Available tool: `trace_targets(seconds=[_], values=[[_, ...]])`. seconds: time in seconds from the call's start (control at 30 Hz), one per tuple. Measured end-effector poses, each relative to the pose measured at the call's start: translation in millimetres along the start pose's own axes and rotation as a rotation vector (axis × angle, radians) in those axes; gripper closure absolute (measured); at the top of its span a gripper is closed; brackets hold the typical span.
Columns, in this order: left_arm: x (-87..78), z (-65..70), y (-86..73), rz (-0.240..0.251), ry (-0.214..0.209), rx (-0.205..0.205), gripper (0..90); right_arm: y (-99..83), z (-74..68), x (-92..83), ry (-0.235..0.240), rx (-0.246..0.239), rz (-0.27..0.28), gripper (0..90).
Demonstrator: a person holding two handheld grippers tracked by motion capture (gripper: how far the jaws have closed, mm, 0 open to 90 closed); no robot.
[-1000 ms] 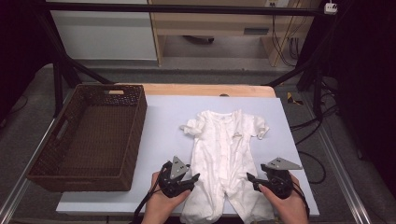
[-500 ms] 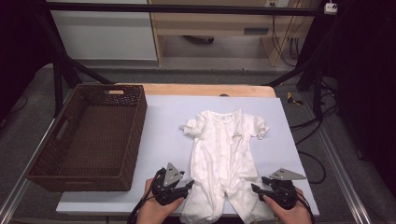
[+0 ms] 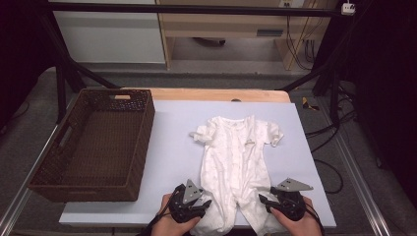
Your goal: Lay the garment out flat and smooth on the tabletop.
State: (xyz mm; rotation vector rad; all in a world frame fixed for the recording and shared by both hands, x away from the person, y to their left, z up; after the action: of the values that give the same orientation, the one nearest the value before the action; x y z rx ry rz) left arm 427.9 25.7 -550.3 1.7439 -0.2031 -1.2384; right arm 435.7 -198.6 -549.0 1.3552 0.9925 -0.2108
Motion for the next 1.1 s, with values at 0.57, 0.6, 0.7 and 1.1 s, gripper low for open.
trace_targets(seconds=[0.57,0.6,0.7,1.1], values=[[-6.2,-2.6,-4.5,0.005,-0.033,0.005,89.7,-3.3,3.3,-4.2,0.002,-0.007,-0.023,90.0],[-7.4,-3.2,-5.4,0.002,-0.034,0.0,89.8,-3.6,3.0,-4.8,0.009,0.001,-0.024,90.0],[-11.6,-4.5,-8.3,-0.008,-0.031,0.01,89.9,-6.1,3.4,-8.6,0.016,0.009,-0.043,90.0],[-30.4,-9.2,-22.7,-0.054,-0.045,0.015,90.0,-21.9,3.1,-29.2,0.041,-0.059,-0.112,90.0]])
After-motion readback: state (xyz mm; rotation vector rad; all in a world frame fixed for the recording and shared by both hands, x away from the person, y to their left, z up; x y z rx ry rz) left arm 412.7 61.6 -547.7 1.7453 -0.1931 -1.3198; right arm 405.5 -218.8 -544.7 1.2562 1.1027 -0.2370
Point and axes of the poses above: each handheld gripper's, and its own axes: x roughly forward along the jaws, y roughly out of its top, z roughly to its right, the point moved 10 cm from there along x, roughly forward along the jaws, and after that the axes turned 4 degrees about x, right-handed, at the moved point
